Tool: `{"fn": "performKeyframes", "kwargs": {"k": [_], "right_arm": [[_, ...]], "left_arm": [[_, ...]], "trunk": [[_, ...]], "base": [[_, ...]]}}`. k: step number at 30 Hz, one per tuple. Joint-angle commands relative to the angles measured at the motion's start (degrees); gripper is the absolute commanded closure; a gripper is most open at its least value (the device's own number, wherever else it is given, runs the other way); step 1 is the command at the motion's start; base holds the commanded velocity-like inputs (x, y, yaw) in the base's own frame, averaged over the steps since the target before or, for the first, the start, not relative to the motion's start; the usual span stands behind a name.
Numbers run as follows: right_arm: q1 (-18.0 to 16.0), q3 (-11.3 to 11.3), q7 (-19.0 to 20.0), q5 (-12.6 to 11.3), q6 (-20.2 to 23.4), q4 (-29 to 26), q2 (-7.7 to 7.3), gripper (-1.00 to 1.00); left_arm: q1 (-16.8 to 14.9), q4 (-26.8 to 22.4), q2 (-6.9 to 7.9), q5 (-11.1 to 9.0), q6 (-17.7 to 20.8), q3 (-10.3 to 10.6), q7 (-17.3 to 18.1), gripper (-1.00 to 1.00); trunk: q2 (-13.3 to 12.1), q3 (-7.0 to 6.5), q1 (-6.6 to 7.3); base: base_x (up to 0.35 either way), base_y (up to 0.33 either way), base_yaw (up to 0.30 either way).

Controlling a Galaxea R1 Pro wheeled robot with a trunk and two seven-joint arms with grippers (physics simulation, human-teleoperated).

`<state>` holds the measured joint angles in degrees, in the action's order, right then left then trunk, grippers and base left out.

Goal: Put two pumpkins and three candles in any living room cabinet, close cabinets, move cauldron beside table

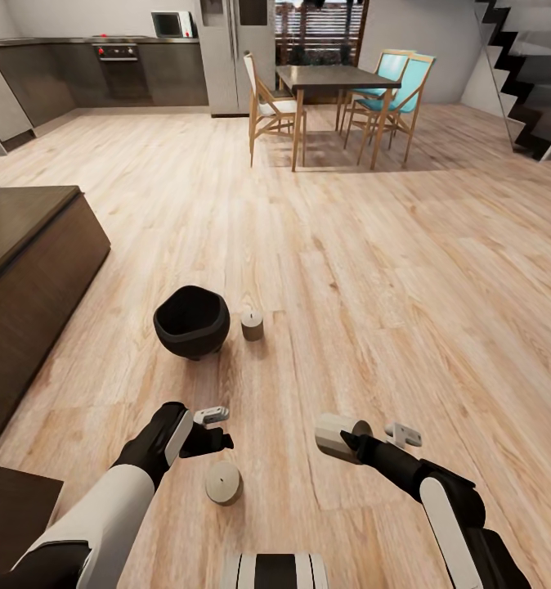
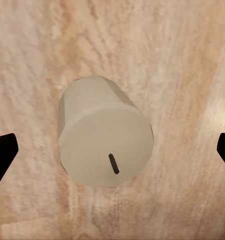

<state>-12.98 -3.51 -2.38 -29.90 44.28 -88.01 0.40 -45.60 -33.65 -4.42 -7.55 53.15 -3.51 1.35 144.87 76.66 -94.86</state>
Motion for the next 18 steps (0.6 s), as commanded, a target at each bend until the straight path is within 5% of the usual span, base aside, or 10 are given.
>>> {"fn": "performKeyframes", "kwargs": {"k": [1, 11, 18], "right_arm": [[-0.03, -0.10, -0.25, -0.51, 0.28, -0.06, 0.04, 1.00], [0.00, -0.10, -0.24, -0.59, 0.21, -0.06, 0.04, 1.00], [-0.01, -0.10, -0.19, -0.70, 0.15, -0.06, 0.04, 1.00]], "left_arm": [[-0.02, -0.05, -0.06, 0.07, 0.30, -0.36, 0.14, -1.00], [-0.02, -0.09, -0.06, -0.15, 0.30, -0.36, 0.14, -1.00], [-0.02, -0.10, -0.06, -0.18, 0.22, -0.36, 0.14, -1.00]], "trunk": [[0.02, 0.04, 0.01], [0.02, 0.04, 0.01], [0.11, 1.59, -0.17]], "base": [[0.001, -0.007, 0.000], [0.000, -0.002, 0.000], [0.000, 0.000, 0.000]]}}
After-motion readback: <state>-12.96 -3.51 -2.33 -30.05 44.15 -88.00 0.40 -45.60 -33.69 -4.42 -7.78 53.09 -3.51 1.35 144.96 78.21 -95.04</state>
